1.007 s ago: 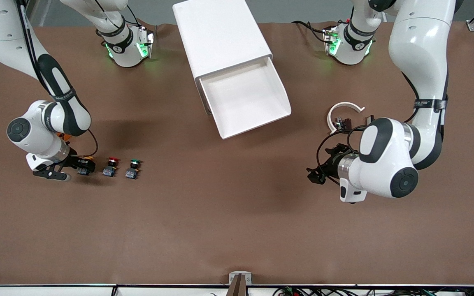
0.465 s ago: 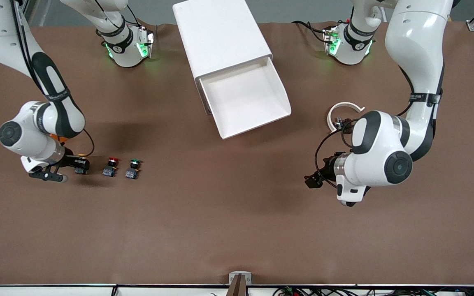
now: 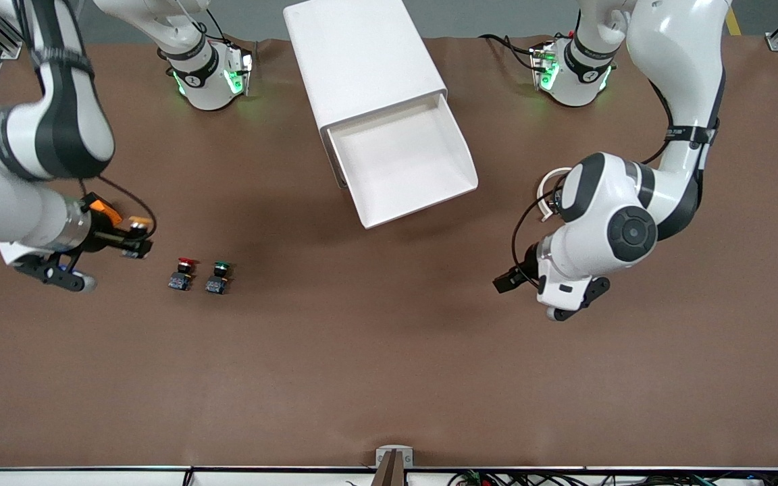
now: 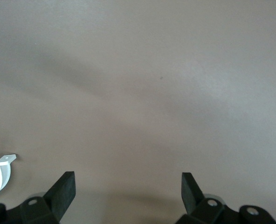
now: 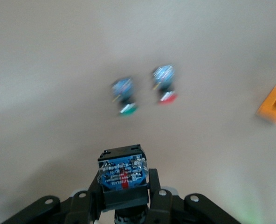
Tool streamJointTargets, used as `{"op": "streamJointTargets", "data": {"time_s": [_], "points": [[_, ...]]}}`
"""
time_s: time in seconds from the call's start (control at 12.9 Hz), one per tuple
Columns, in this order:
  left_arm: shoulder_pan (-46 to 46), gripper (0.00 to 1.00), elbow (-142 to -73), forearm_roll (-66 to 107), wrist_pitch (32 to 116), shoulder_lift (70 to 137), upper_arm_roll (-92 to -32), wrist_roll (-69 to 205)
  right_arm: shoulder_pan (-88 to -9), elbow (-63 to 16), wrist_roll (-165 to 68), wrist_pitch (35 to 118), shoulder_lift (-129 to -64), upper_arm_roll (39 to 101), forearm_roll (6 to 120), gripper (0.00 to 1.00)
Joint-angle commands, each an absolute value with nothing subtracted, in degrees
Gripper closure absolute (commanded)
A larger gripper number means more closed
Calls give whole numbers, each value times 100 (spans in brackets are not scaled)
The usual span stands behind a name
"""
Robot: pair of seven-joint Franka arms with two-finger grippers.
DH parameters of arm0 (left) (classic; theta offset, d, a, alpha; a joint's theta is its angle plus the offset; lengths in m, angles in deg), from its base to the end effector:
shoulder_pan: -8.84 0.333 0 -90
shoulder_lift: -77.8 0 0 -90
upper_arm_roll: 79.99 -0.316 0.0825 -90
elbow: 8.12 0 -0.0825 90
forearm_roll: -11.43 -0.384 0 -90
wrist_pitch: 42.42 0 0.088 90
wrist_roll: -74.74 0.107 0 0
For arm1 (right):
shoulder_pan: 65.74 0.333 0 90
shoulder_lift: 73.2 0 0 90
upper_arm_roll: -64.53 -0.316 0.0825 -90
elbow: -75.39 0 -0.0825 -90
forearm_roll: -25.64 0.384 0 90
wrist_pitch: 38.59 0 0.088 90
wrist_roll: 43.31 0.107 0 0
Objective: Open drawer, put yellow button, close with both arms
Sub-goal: 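Carry the yellow button with the right gripper into the open drawer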
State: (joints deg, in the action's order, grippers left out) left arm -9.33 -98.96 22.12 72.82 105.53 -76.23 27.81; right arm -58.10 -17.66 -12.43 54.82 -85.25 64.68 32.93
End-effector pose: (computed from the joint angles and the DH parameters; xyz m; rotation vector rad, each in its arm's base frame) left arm 0.6278 -0.2585 0.3530 2.8983 0.7829 -0.2395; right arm 0.5967 0.0916 0.4826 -2.9990 0.6531 0.3602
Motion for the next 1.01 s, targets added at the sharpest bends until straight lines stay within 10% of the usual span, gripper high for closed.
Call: {"op": "streamJointTargets", "data": {"time_s": [0.0,0.93], "points": [[-1075,0,-10120,2031,7412,10268,-7630,2763,-5145,-1181,146,5035,-8604,6515,3733,100],[-1032,0,-9926,1442,7412,10311,-7612,2789,-1777,-1004,5326,6933,-9138,6541,3253,100]]}}
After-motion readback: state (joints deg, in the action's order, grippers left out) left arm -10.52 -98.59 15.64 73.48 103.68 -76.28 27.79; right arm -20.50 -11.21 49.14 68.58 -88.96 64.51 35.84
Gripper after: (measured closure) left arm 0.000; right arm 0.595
